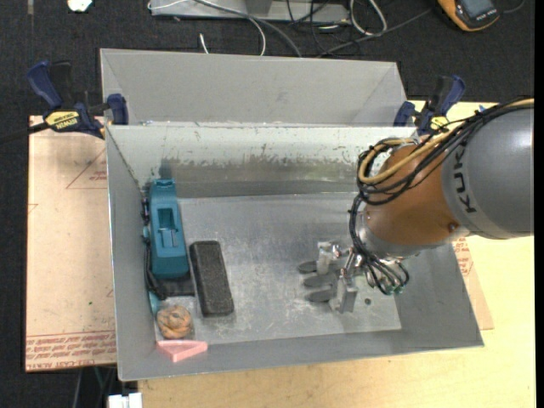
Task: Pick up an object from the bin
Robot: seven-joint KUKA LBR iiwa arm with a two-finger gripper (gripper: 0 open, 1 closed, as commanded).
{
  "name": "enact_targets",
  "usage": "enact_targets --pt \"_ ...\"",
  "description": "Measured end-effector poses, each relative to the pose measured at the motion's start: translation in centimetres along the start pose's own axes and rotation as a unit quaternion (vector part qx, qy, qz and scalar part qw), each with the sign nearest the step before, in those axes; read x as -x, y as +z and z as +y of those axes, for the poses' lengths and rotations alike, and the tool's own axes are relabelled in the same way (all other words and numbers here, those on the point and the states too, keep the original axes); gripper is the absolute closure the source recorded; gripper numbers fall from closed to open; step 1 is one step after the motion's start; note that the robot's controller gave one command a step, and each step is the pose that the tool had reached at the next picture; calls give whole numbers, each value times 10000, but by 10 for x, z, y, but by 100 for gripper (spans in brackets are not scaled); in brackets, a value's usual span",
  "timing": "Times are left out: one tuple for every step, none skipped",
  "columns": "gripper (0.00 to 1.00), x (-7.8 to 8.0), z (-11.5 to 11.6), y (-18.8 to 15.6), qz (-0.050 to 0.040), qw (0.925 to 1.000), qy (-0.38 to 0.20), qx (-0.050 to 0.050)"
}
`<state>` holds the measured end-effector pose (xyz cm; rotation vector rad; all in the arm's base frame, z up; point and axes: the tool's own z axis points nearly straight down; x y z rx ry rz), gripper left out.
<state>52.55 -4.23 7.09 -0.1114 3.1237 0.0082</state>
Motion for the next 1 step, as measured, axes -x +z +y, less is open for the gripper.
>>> enact_targets --pt "100 8 -10 -146 -17 9998 200 3"
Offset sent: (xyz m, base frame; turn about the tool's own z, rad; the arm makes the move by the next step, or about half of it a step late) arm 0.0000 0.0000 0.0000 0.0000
